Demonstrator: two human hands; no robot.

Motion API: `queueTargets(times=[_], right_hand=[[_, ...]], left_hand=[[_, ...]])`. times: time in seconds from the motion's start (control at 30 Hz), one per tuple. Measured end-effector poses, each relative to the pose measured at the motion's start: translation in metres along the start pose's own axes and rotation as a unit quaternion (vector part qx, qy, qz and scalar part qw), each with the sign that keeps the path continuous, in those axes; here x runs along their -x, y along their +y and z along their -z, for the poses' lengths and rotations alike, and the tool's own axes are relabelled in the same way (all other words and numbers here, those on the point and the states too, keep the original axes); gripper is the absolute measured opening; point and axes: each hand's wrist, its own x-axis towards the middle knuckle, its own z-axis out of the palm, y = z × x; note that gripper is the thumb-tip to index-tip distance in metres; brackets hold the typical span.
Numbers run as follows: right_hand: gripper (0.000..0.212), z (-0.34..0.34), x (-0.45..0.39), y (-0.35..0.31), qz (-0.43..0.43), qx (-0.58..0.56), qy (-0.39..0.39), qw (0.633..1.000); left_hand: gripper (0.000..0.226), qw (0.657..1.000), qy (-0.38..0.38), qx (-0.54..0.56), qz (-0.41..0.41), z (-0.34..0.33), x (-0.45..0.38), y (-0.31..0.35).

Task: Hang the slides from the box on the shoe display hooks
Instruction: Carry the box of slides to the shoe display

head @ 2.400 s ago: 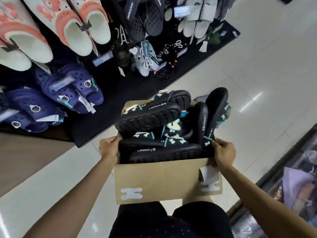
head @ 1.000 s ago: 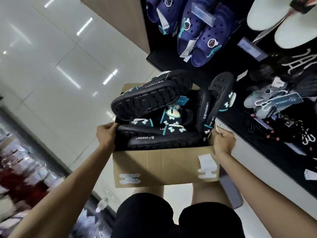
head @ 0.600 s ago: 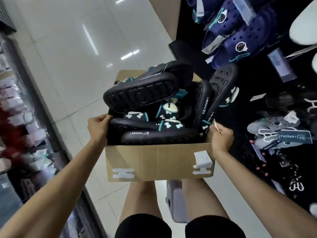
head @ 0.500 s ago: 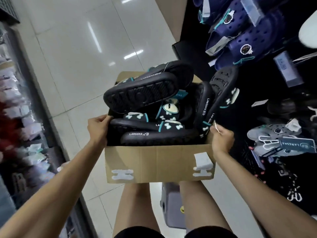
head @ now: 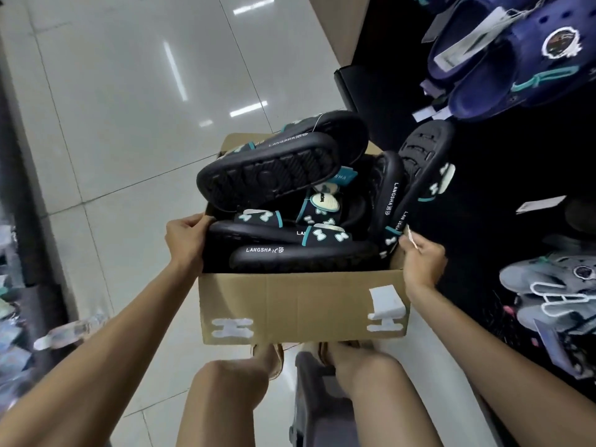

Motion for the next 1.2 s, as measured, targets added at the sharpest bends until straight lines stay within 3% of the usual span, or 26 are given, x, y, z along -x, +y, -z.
queueTargets(times=[0.53,0.93,1.2], right_hand=[[0.015,-0.15,-0.114,0.152,0.056,-0.026,0.024,0.998],[0.018,-0.159,-0.151,0.19,0.108,-0.052,0.033,0.992],[0.017,-0.146,-0.157,0.213,0.095,-0.077,0.046,0.991]], left_hand=[[0.02,0.998,-0.011,0.016,-0.057,-0.1,-0.131,-0.151],[0.018,0.997,-0.02,0.053,-0.06,-0.137,-0.142,-0.196],[0.019,0.993,-0.04,-0.023,-0.107,-0.155,-0.118,-0.192]])
